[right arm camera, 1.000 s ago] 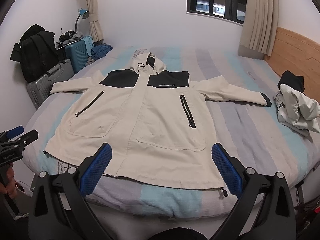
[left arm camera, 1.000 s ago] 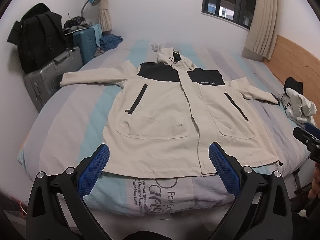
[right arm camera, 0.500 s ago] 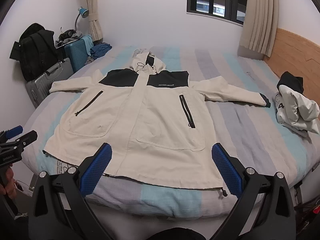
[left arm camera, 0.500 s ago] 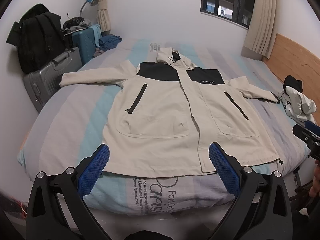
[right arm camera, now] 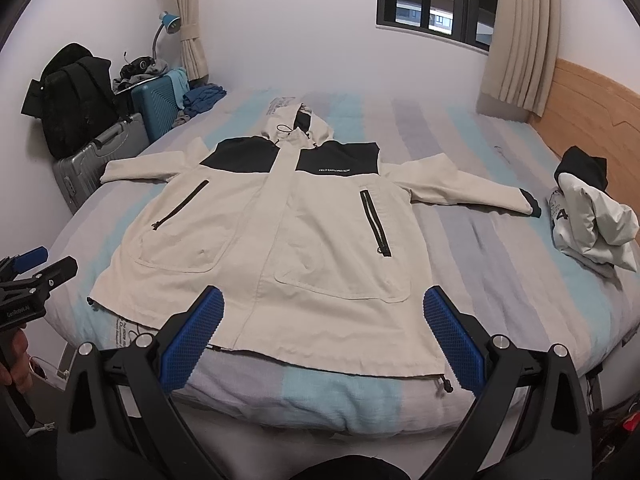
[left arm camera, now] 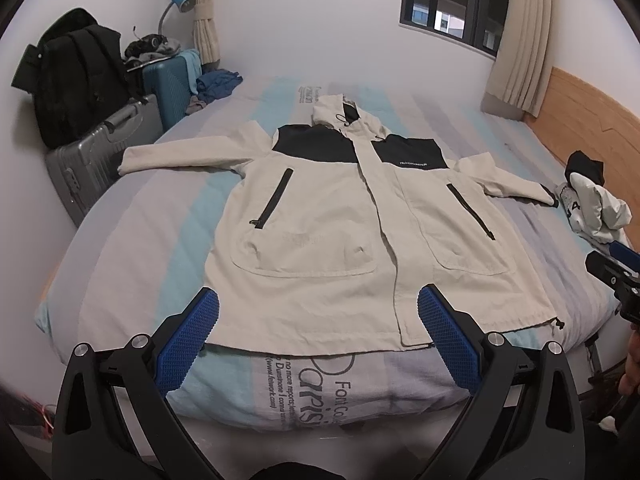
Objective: Fold large clothes
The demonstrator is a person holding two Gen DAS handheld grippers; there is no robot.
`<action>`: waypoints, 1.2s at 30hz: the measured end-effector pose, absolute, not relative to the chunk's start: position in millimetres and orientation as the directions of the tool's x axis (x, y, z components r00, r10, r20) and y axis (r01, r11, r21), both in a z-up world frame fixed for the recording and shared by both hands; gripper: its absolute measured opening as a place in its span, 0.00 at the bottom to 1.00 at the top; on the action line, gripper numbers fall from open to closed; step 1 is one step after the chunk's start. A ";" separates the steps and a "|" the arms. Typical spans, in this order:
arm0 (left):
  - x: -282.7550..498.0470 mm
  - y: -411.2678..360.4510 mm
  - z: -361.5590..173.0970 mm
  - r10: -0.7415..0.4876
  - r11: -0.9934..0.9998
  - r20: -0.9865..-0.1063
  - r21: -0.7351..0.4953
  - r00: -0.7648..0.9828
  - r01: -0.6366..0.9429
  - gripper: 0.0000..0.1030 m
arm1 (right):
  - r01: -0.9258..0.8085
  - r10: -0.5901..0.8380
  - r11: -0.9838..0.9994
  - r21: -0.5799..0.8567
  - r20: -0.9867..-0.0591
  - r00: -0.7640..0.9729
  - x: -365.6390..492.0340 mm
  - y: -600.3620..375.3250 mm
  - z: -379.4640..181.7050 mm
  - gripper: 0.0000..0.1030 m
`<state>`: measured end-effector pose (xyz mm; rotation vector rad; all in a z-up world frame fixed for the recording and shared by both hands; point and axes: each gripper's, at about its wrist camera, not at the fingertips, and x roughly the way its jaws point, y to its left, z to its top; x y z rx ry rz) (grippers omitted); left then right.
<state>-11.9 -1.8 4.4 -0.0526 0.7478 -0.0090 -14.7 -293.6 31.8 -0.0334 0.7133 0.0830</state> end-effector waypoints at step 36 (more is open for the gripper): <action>-5.9 5.4 13.0 -0.038 0.998 -0.694 -0.059 0.719 -0.004 0.94 | -0.068 0.044 0.998 -0.010 -0.667 0.744 -8.1 -289.5 39.0 0.93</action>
